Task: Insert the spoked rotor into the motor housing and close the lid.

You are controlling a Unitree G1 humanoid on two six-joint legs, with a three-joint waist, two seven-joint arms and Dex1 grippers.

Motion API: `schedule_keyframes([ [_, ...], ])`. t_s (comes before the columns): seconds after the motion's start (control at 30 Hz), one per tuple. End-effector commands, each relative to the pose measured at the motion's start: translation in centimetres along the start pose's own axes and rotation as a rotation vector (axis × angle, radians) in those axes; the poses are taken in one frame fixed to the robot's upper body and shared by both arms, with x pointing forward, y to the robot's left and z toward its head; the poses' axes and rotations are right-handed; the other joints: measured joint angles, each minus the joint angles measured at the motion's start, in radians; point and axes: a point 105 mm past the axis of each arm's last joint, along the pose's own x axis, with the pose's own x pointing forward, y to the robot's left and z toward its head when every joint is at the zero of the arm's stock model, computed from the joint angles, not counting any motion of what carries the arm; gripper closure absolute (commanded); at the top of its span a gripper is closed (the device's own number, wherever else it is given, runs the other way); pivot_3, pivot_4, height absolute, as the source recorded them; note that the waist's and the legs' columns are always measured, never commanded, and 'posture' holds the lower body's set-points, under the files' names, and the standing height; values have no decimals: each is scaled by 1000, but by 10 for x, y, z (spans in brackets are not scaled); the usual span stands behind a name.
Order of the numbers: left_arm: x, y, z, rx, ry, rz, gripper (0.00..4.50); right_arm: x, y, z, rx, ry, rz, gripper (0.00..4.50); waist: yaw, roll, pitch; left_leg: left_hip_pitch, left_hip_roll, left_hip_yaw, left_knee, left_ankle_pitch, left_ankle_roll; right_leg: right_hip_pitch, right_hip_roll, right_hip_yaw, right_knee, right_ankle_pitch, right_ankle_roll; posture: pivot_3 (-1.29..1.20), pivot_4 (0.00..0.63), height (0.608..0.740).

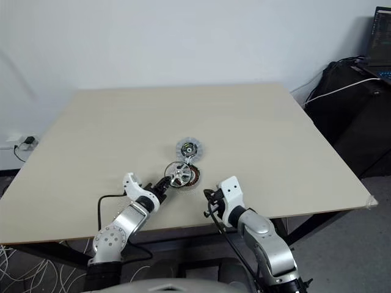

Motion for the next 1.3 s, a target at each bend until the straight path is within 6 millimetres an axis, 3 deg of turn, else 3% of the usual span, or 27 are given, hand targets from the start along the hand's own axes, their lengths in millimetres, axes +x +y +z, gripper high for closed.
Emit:
schedule_keyframes([
  [0.03, 12, -44, -19, -118, 30, -135, 4132, 0, 4, 16, -24, -55, 10, 4500, 0, 0, 0, 0, 0, 0, 0, 0, 0, 0, 0, 0, 0, 0, 0, 0, 0, 740],
  [0.9, 31, -61, -28, -139, 83, -179, 4132, -2, 2, 17, -29, -59, -5, 4500, 5, 0, 0, 0, 0, 0, 0, 0, 0, 0, 0, 0, 0, 0, 0, 0, 0, 740],
  [1.13, 29, -62, -28, -134, 81, -186, 1821, -2, 2, 17, -28, -57, -5, 4500, 6, 1, -2, 1, 0, 0, 0, 0, 0, 1, 0, 0, 0, 0, 0, 0, 0, 740],
  [1.3, 23, -65, -22, -123, 63, -210, 1821, -2, 2, 16, -25, -55, -5, 4500, 7, 1, -2, 1, 0, 0, 1, 0, 0, 2, 0, 0, 0, 1, 1, 0, 0, 740],
])
